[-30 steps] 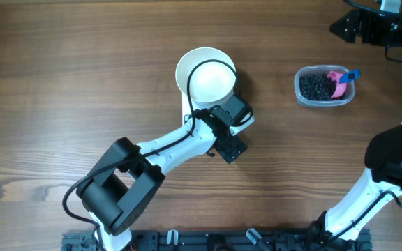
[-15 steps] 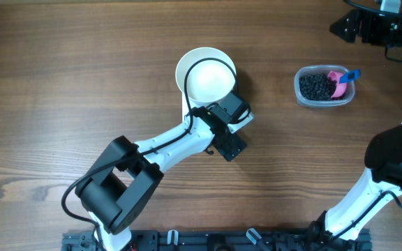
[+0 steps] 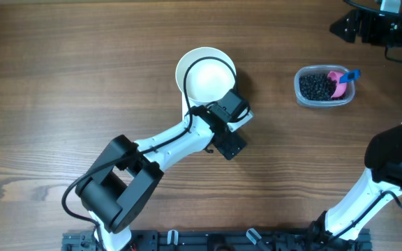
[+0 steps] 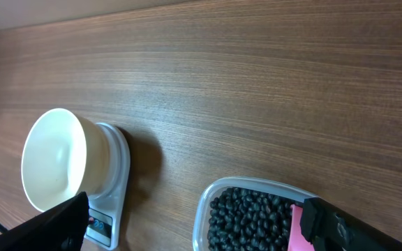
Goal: Scoop item into bowl and weigh 150g on scale
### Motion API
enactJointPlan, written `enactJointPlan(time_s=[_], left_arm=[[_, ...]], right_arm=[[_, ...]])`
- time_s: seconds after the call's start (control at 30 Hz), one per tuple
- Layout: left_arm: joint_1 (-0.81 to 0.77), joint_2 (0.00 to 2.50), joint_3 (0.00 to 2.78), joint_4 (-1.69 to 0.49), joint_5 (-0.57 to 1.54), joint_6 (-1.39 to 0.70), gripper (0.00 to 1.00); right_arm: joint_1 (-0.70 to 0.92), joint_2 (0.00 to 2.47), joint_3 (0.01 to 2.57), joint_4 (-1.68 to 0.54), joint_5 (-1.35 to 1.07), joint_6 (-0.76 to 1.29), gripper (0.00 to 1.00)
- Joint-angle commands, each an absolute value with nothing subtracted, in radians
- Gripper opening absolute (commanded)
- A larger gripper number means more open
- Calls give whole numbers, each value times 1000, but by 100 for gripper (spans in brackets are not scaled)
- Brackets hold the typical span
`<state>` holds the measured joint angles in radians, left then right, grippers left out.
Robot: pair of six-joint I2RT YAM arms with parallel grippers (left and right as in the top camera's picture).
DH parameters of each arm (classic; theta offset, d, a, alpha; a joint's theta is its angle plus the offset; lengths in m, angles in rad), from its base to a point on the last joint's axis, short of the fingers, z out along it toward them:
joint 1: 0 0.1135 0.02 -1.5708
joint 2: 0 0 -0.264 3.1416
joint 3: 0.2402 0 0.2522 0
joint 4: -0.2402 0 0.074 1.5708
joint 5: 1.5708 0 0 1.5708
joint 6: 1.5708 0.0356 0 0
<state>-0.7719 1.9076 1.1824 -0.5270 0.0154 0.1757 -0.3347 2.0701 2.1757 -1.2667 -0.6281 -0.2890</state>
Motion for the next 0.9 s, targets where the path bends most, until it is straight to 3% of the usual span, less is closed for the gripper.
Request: enactJointPlan(time_s=[0.0, 0.33, 0.53, 0.67, 0.87], left_arm=[[-748, 2014, 1143, -537, 52, 180, 100], [-767, 2000, 1144, -437, 31, 179, 100], [-834, 1749, 1144, -553, 114, 94, 100], [-831, 1576, 1144, -677, 141, -67, 100], [-623, 1335, 1145, -869, 76, -216, 100]], right_arm=[[-331, 2038, 2198, -1265, -644, -285, 100], [-331, 2038, 2198, -1265, -644, -285, 100], [-331, 2038, 2198, -1265, -644, -286, 100], [-331, 2038, 2198, -1265, -644, -285, 100], [-331, 2038, 2198, -1265, -644, -285, 100]])
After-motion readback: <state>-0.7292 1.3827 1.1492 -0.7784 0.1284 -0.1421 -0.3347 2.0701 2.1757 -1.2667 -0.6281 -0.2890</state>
